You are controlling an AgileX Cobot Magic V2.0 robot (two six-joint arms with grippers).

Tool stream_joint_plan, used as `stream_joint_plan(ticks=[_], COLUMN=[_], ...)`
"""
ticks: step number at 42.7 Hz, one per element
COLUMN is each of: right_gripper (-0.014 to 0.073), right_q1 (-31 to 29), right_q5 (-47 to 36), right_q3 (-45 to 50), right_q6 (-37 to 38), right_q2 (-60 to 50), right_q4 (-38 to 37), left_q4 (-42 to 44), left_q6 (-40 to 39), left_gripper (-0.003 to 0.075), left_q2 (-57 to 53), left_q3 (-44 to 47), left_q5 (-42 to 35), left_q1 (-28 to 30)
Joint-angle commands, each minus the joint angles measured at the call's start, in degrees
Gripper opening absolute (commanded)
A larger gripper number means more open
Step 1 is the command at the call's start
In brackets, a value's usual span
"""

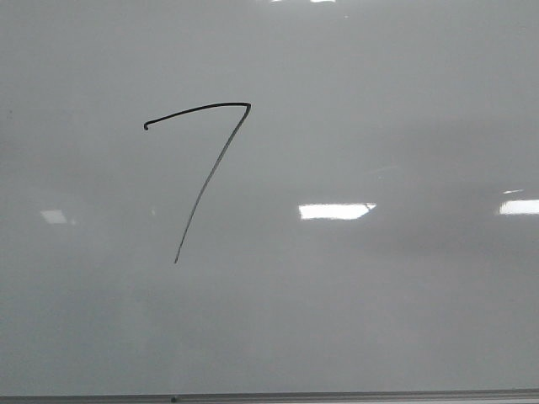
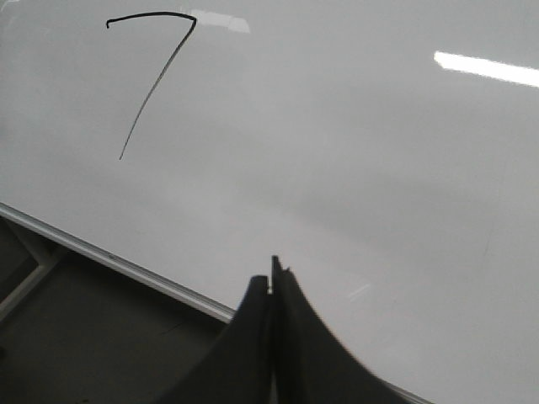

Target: Write number 7 on whiteboard

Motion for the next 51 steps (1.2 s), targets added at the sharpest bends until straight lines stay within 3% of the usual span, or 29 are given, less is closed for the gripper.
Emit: stream_joint_plan(ticks=[1, 8, 15, 25, 51], right_gripper=[-0.0062, -0.0062, -0.0062, -0.0062, -0.0062], right_q1=[-0.3, -0.3, -0.3, -0.3, -0.3], right_q5=[-4.1, -4.0, -4.0, -4.0, -4.0], right_q3=[-1.6, -1.6, -1.6, -1.6, -1.6], right_q6=[-0.1, -0.1, -0.1, -0.1, -0.1], right_q2=[0.3, 0.3, 0.3, 0.3, 0.3], right_q4=[0.8, 0.8, 0.8, 0.8, 0.8], left_q4=[-0.5, -0.5, -0.5, -0.5, -0.5], left_q6=[-0.1, -0.1, -0.1, -0.1, -0.1], left_gripper=[0.0365, 0.0148, -0.0013, -0.002, -0.002], left_q2=[-8.3, -21.4, -31.7, -39.2, -39.4], left_q3=[1.6, 6.6, 9.3, 9.6, 9.6], left_q5=[-1.5, 0.0, 1.4, 1.8, 1.7], left_q1=[-4.1, -10.6, -13.3, -13.4, -13.4])
